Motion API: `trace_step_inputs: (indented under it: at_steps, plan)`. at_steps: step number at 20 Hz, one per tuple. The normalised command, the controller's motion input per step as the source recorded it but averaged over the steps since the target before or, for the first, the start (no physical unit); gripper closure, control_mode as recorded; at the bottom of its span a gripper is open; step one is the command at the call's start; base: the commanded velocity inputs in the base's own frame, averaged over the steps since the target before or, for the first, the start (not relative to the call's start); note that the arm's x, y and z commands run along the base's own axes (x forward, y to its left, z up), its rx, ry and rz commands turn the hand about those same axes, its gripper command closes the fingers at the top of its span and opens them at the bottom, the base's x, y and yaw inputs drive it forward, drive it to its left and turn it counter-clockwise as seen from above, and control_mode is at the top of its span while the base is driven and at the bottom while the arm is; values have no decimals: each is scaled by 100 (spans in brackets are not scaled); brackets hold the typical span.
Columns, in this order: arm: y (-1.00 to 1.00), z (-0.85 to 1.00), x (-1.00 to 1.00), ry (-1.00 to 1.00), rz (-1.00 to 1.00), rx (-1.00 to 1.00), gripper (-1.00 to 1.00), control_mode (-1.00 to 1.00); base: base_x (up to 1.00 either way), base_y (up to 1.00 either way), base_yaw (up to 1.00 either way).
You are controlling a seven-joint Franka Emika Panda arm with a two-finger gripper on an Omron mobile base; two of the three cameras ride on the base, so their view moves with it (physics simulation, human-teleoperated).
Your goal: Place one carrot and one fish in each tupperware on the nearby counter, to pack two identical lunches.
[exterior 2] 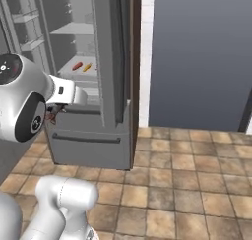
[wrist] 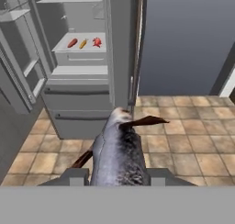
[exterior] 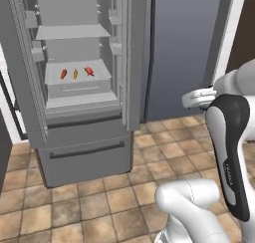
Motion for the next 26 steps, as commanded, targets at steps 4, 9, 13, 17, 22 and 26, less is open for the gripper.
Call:
trace_step_inputs:
  at_steps: [4, 9, 13, 17, 22, 26]
  plan:
    - [0, 0, 0, 0, 0, 0, 100, 100, 0, -75, -24]
    - [0, 0, 0, 0, 0, 0, 100, 100, 1, -65, -33]
    - [0, 0, 0, 0, 0, 0, 100, 100, 7, -60, -37]
    - [0, 0, 0, 0, 0, 0, 100, 100, 8, -58, -42]
    - [0, 0, 0, 0, 0, 0, 100, 100, 14, -51, -47]
    - [0, 0, 0, 0, 0, 0, 100, 100, 28, -35, -56]
